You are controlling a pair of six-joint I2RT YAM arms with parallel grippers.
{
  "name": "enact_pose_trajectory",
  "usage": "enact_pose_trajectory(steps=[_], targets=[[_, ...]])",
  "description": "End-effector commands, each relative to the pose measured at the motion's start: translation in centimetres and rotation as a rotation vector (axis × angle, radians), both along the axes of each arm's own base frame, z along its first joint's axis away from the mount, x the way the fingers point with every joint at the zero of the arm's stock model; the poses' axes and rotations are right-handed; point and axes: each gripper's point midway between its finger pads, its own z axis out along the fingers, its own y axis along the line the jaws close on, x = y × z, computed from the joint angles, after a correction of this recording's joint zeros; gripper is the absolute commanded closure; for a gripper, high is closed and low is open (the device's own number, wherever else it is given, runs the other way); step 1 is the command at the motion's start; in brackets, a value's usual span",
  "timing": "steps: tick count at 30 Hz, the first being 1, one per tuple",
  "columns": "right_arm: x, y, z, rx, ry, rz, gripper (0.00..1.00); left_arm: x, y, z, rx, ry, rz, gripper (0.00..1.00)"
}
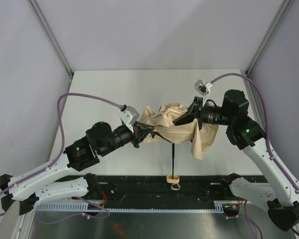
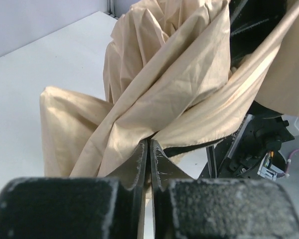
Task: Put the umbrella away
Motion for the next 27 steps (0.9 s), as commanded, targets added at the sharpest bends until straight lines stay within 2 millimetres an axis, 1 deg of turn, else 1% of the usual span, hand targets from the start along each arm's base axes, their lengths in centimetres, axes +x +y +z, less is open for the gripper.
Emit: enact_pose_trajectory(steps=[1,3,6,9,10,11,13,15,18,22,27], targets=[[1.1,-0.3,2.9,0.037,-0.082,-0.062,1.0,0.0,2.1,0.3,-0.021,-0.018,0.051,0.89],[3.0,-0.5,2.1,0.003,-0.073,-0.152,1.0,-0.5,2.6,0.6,-0.051,-0.01,0.043,0.78],[4.9,-0.8,1.0,-0.043,-0.078,-0.235,1.0,-1.4,3.3,1.4,-0.096,-0.01,0.026,0.5],[5.6,-0.9,0.1,-0.09,-0.133,-0.244,1.0,-2.4,4.3,3.1,-0.163,-0.017,0.005,0.25],[5.6,-0.9,-0.2,-0.107,-0.158,-0.232,1.0,-2.8,4.6,3.8,-0.189,-0.016,-0.001,0.14],[5.4,-0.7,-0.5,-0.123,-0.18,-0.216,1.0,-3.0,4.9,4.5,-0.217,-0.012,0.0,0.07],[5.1,-0.4,-0.8,-0.136,-0.206,-0.19,1.0,-3.1,4.8,5.7,-0.259,0.016,-0.002,0.02],[4.6,0.1,-0.7,-0.124,-0.207,-0.149,1.0,-2.9,4.1,6.3,-0.284,0.054,0.001,0.01],[3.6,1.2,-0.5,-0.099,-0.198,-0.083,1.0,-1.8,2.6,6.3,-0.296,0.088,0.018,0.01],[2.0,2.7,-0.3,-0.075,-0.201,0.005,1.0,-0.2,0.6,6.3,-0.293,0.089,0.036,0.01],[-0.5,3.8,0.4,-0.032,-0.219,0.128,1.0,0.6,-1.5,6.8,-0.345,0.097,-0.033,0.0]])
